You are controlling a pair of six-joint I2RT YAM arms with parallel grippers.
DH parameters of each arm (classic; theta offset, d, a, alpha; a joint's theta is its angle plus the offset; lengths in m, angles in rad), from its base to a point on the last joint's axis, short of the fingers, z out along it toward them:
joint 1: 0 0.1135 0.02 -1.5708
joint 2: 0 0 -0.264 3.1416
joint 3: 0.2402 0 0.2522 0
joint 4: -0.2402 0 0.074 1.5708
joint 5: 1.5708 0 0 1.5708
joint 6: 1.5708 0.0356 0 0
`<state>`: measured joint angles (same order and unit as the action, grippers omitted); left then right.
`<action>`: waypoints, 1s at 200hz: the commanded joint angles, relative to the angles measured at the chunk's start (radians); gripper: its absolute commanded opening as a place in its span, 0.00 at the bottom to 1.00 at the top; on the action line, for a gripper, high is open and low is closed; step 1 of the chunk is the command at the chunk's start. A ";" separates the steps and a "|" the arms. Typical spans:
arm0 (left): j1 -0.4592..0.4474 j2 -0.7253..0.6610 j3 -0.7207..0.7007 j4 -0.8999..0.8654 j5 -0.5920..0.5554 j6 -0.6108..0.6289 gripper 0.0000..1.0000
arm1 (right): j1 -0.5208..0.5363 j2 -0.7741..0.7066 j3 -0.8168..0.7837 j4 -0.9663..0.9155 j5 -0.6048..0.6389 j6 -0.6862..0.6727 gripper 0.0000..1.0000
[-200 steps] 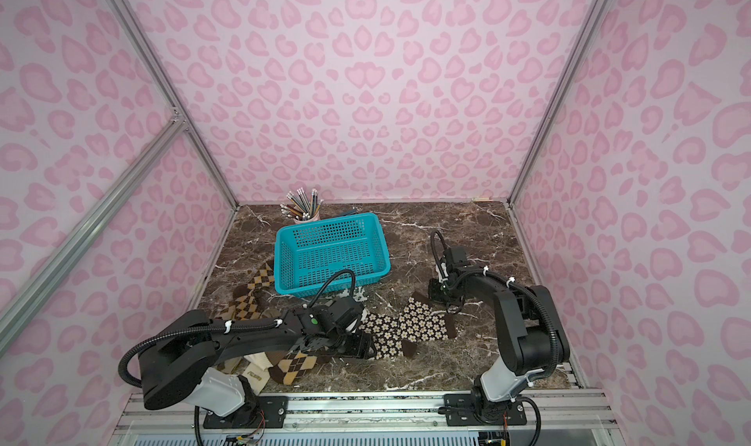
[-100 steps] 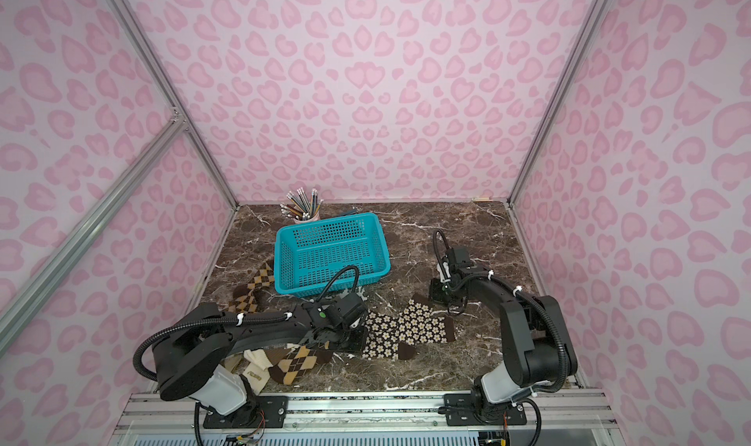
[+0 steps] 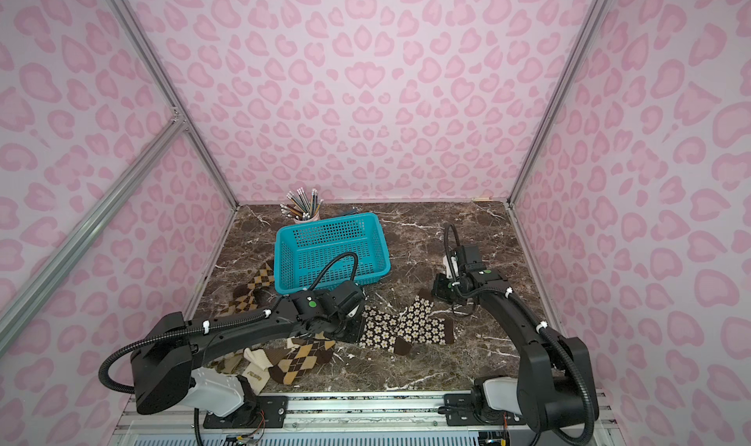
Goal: Place the socks together as a pair
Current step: Pick up the sock, then place the sock in the sock.
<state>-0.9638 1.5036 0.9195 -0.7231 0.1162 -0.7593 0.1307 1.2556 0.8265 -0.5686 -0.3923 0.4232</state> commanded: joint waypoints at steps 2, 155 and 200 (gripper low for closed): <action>0.000 -0.019 0.034 -0.055 -0.005 0.034 0.05 | 0.000 -0.069 -0.006 -0.054 -0.028 0.060 0.00; 0.154 0.126 0.337 -0.154 -0.062 0.301 0.04 | -0.005 -0.513 -0.176 -0.140 0.033 0.245 0.00; 0.153 0.103 0.310 -0.145 -0.001 0.286 0.04 | -0.017 -0.518 -0.117 -0.255 0.051 0.220 0.00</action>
<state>-0.8116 1.6234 1.2343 -0.9005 0.0753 -0.4789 0.1226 0.7444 0.6796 -0.7570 -0.3603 0.6640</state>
